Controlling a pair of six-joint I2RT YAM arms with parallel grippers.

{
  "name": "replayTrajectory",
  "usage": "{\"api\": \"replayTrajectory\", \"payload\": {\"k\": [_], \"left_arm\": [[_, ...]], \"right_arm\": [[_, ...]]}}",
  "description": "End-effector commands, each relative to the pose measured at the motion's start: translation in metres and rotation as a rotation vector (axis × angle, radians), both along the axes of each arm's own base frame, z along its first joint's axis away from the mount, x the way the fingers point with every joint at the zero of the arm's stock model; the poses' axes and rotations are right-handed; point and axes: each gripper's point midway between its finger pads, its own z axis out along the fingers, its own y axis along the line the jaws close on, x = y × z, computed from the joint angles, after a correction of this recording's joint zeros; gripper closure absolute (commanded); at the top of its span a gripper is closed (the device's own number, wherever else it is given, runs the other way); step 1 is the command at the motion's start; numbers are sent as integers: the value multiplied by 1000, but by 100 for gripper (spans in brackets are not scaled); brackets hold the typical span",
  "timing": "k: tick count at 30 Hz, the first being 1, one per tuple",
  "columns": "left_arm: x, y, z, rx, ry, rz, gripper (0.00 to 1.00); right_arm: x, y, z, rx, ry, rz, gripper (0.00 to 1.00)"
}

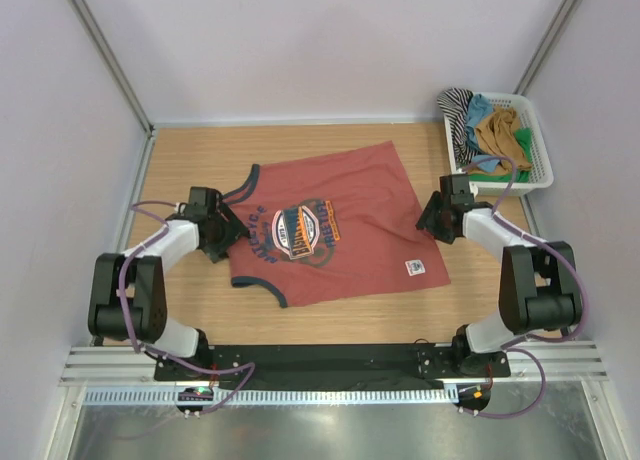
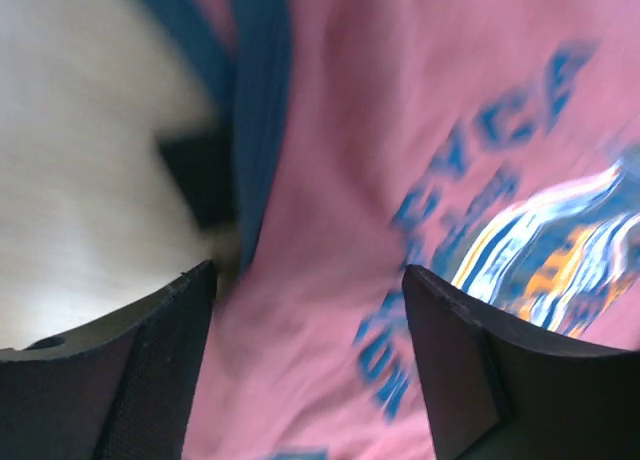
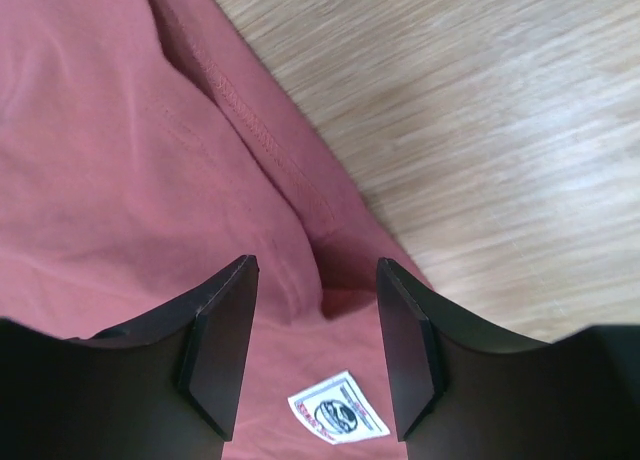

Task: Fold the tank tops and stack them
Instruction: Flatten the tank top out

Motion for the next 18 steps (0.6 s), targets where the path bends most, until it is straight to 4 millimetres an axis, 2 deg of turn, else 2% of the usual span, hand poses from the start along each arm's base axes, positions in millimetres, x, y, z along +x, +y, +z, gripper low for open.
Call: {"api": "replayTrajectory", "payload": {"k": [1,2,3,4,5,6,7,10,11,13,14,16,18], "left_arm": [[49,5,0,-33,-96,19,25],[55,4,-3,-44,-89,12,26],[68,-2,4,-71,-108,-17,27],[71,-6,-8,-83,-77,-33,30],[77,-9,-8,-95,-77,-46,32],[91,-12,-1,-107,-102,-58,34],[93,-14,-11,-112,-72,-73,40],[115,-18,-6,-112,-85,-85,43],[130,-19,-5,-112,-88,-91,43],[137,-24,-6,-102,-60,-108,44],[151,-25,-5,-95,-68,-112,44],[158,-25,-5,-69,-57,-118,44],[169,-23,2,-50,-71,-120,43]], "right_arm": [[30,7,11,-12,-70,9,44],[33,9,11,-13,-76,9,44],[34,11,9,-16,-77,11,44],[34,11,2,-21,-62,10,45],[36,13,0,-16,-65,7,47],[37,12,-3,-17,-61,3,52],[37,9,-9,-31,-51,-9,69],[40,2,-12,-59,-48,-58,97],[41,-4,-11,-81,-53,-89,98],[44,-10,-8,-101,-66,-120,99],[46,-16,-6,-125,-70,-144,99],[52,-19,0,-135,-84,-169,99],[55,-29,-4,-158,-66,-204,99]]}}
